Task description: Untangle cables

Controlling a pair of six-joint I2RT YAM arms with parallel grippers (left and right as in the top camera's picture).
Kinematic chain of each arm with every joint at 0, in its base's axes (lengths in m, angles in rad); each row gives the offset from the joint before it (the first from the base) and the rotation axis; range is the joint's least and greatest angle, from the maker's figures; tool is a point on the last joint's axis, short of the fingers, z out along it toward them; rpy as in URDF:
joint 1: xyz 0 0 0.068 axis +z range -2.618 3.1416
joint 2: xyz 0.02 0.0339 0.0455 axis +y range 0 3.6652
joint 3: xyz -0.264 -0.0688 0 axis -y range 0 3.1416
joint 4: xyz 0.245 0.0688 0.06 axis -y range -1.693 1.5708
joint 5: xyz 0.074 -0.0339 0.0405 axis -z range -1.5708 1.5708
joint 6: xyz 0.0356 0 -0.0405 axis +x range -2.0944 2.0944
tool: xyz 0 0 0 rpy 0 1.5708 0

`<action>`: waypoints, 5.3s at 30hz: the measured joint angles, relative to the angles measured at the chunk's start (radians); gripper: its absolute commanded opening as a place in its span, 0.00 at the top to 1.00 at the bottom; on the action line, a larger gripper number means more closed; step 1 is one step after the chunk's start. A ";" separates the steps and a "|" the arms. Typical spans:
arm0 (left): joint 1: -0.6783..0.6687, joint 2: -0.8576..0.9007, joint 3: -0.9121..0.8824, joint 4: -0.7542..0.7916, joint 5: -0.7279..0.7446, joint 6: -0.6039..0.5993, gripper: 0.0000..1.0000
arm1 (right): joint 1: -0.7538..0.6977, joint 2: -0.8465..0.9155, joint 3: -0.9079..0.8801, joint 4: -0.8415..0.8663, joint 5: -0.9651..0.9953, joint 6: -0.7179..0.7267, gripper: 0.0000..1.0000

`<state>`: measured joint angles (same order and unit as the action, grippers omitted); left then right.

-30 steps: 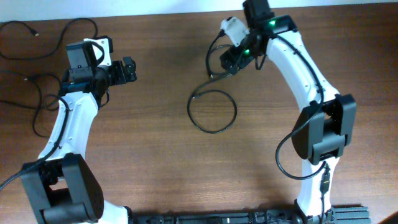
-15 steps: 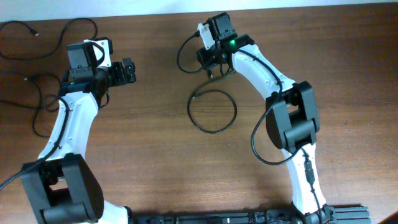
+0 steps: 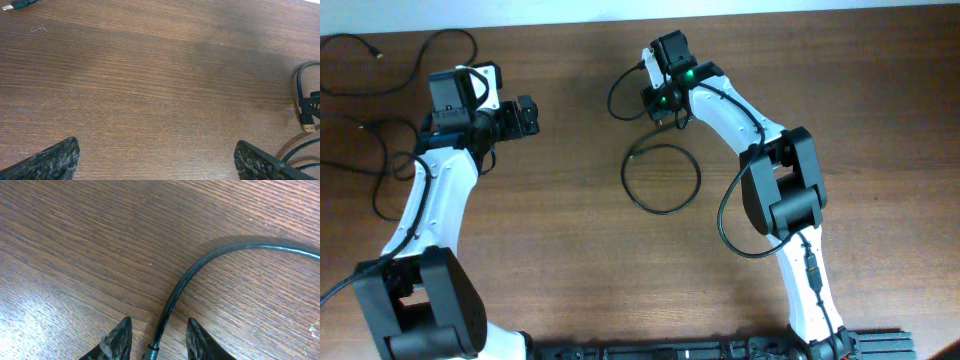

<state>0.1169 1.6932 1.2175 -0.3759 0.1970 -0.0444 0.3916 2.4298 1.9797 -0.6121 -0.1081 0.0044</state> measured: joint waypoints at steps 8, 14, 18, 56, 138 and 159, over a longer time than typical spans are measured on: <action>0.000 0.000 0.000 0.000 0.000 0.000 0.01 | 0.000 0.001 -0.034 0.010 0.006 0.008 0.85; 0.000 0.000 0.000 -0.002 0.000 0.000 0.01 | 0.000 0.001 -0.035 0.021 0.007 0.014 0.96; 0.000 0.000 0.000 -0.002 0.000 0.000 0.01 | 0.000 0.001 -0.003 -0.101 0.007 -0.008 0.96; 0.000 0.000 0.000 0.027 0.000 0.000 0.01 | 0.062 -0.019 0.053 -0.457 0.048 -0.772 0.01; 0.346 -0.001 0.002 -0.084 0.045 -0.230 0.01 | 0.320 -0.028 0.175 0.240 -0.449 -0.459 0.01; 0.002 0.087 0.666 -0.486 0.040 -0.357 0.01 | -0.320 -0.032 0.229 -0.209 -0.492 0.419 0.02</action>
<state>0.1184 1.7805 1.8839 -0.8619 0.2371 -0.4015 0.0711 2.3981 2.2086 -0.8211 -0.6003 0.4232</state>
